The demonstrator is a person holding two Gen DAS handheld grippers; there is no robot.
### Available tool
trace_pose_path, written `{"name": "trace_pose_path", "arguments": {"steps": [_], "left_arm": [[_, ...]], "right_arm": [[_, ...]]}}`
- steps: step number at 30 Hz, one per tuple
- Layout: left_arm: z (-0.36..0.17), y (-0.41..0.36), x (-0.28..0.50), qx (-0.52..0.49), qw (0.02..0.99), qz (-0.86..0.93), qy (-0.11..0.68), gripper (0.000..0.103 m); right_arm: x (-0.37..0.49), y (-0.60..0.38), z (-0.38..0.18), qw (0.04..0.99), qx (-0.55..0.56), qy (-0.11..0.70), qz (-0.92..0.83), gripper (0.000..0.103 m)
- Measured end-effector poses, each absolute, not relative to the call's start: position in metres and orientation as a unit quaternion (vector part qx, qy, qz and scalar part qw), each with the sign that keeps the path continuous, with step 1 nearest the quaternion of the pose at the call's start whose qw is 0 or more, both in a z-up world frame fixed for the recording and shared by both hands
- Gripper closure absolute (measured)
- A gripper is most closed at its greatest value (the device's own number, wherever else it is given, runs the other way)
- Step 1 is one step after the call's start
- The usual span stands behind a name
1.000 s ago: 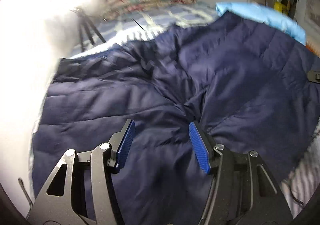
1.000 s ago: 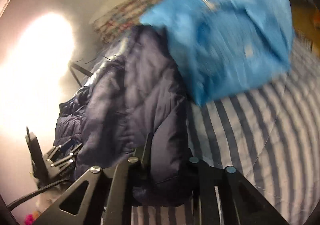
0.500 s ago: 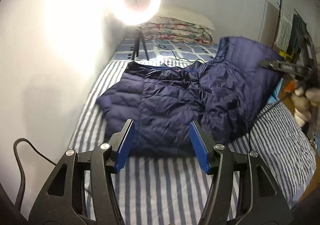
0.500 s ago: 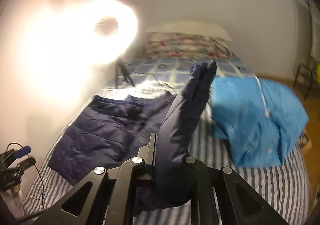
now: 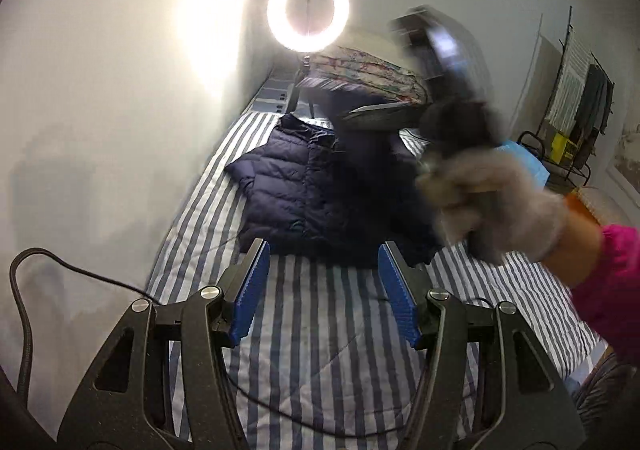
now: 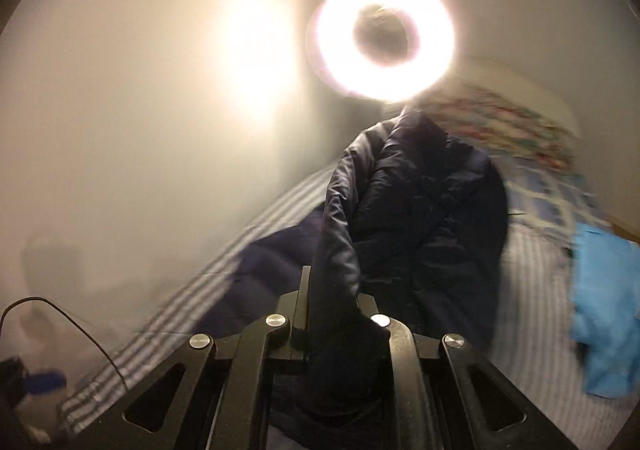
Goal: Fold large clothes
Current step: 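Grasp the navy jacket hem with the left gripper while the right gripper grasps it too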
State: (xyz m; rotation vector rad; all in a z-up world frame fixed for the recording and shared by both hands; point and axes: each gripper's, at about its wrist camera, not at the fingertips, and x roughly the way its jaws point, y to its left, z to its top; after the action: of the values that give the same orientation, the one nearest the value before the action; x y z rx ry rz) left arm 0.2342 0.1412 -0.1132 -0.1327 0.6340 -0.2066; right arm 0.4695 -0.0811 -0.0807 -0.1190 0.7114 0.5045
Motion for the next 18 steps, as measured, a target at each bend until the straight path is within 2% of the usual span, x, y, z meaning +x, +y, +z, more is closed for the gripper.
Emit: {"name": "trace_pose_path", "arguments": {"steps": [6,12,13,14,16,18], "left_arm": [[-0.121,0.162,0.230,-0.078,0.941,-0.081,0.318,0.044],[-0.120,0.172,0.228,-0.080,0.943,-0.069,0.315,0.044],[-0.118,0.174,0.228,-0.083,0.944,-0.068,0.312,0.044],[-0.118,0.176,0.229,-0.086,0.944,-0.067,0.310,0.044],[-0.118,0.179,0.233,-0.091,0.945,-0.065,0.308,0.044],[-0.117,0.180,0.240,-0.090,0.945,-0.065,0.307,0.044]], "right_arm": [[0.488,0.012,-0.164,0.862,-0.098,0.406,0.287,0.094],[0.496,0.015,-0.199,0.842,-0.080,0.437,0.308,0.094],[0.497,0.011,-0.197,0.840,-0.072,0.438,0.313,0.092],[0.498,0.003,-0.192,0.833,-0.050,0.441,0.331,0.082],[0.498,-0.016,-0.177,0.822,-0.012,0.440,0.363,0.071],[0.494,-0.039,-0.160,0.815,0.016,0.428,0.390,0.069]]}}
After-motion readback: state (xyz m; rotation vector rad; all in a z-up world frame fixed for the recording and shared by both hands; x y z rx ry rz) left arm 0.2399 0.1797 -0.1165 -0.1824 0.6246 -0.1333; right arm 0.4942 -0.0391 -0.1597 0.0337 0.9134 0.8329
